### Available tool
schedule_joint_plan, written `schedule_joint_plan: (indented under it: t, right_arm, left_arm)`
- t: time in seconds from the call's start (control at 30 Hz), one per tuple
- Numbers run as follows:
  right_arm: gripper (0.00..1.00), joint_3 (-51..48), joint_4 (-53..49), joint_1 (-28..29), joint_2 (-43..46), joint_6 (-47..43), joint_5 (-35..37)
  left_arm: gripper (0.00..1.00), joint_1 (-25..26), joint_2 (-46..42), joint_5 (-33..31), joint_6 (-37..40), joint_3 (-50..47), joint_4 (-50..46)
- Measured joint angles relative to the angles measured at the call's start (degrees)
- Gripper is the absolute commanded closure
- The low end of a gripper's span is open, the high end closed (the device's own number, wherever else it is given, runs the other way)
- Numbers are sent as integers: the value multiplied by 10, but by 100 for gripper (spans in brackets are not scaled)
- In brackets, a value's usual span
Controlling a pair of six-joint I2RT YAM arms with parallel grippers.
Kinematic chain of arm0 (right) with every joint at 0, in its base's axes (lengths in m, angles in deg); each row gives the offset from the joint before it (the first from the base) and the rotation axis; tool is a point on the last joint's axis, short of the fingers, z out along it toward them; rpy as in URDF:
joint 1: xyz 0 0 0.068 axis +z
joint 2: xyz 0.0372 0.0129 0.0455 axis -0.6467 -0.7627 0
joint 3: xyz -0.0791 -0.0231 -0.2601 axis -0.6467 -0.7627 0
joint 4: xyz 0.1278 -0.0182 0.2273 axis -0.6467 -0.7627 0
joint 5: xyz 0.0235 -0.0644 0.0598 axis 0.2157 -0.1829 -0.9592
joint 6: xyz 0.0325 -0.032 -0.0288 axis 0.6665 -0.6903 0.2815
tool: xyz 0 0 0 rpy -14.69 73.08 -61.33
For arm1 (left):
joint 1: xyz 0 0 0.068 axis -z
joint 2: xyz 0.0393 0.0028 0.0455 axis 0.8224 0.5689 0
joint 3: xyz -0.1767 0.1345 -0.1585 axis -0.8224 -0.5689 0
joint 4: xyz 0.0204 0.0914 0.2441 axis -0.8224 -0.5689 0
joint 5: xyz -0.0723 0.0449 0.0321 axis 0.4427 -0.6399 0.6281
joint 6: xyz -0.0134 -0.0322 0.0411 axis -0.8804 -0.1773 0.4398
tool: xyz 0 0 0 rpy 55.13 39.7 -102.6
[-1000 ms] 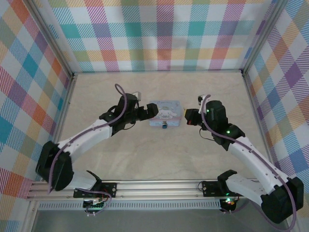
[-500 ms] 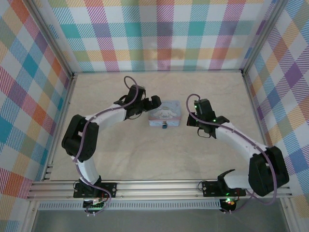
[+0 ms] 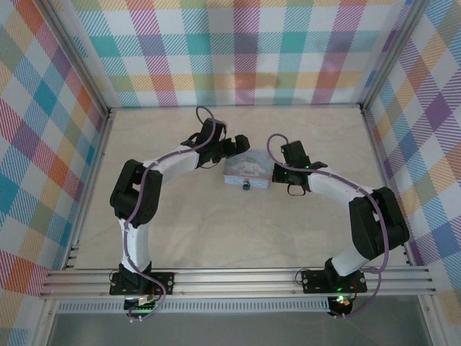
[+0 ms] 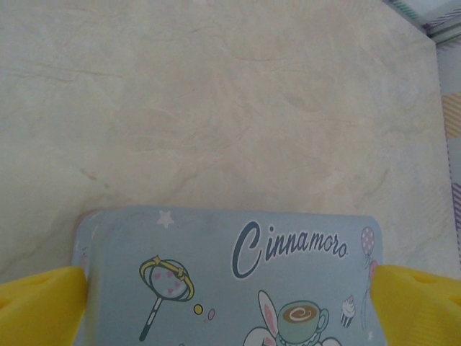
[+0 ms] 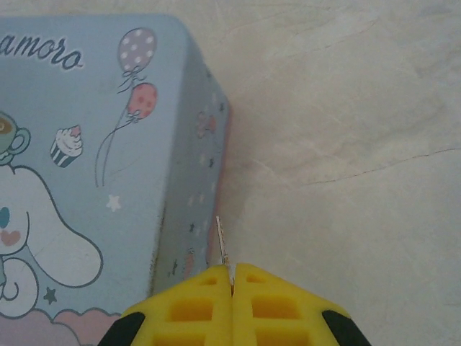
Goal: Unlock a padlock with a key
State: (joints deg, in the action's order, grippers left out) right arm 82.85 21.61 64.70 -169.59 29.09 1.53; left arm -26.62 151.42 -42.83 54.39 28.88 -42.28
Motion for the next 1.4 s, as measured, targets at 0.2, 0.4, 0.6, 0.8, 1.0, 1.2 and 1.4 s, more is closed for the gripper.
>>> schedule_joint_plan:
  t: [0.2,0.4,0.6,0.8,1.0,1.2,1.4]
  right_arm:
    - [100,-1,-4,20,0,4,-10]
    - [100,-5,-24,23,29,4,-1]
    - [100,13,-60,18,70,-5,19]
    - [100,122,-92,-7,28,-40,19]
    - [100,261,-108,-29,-91,-70,5]
    - [100,373,-141,-34,-210,-91,-12]
    - [100,454,-176,-35,-287,-106,-24]
  left_arm:
    - [0,-4,11,5,2,18,0]
    - [0,-19,-49,0,5,-63,2]
    - [0,-23,-179,-3,17,-177,15]
    - [0,-17,-271,43,17,-292,79]
    - [0,20,-276,60,17,-376,156]
    - [0,81,-228,40,41,-451,320]
    - [0,110,-162,5,85,-442,406]
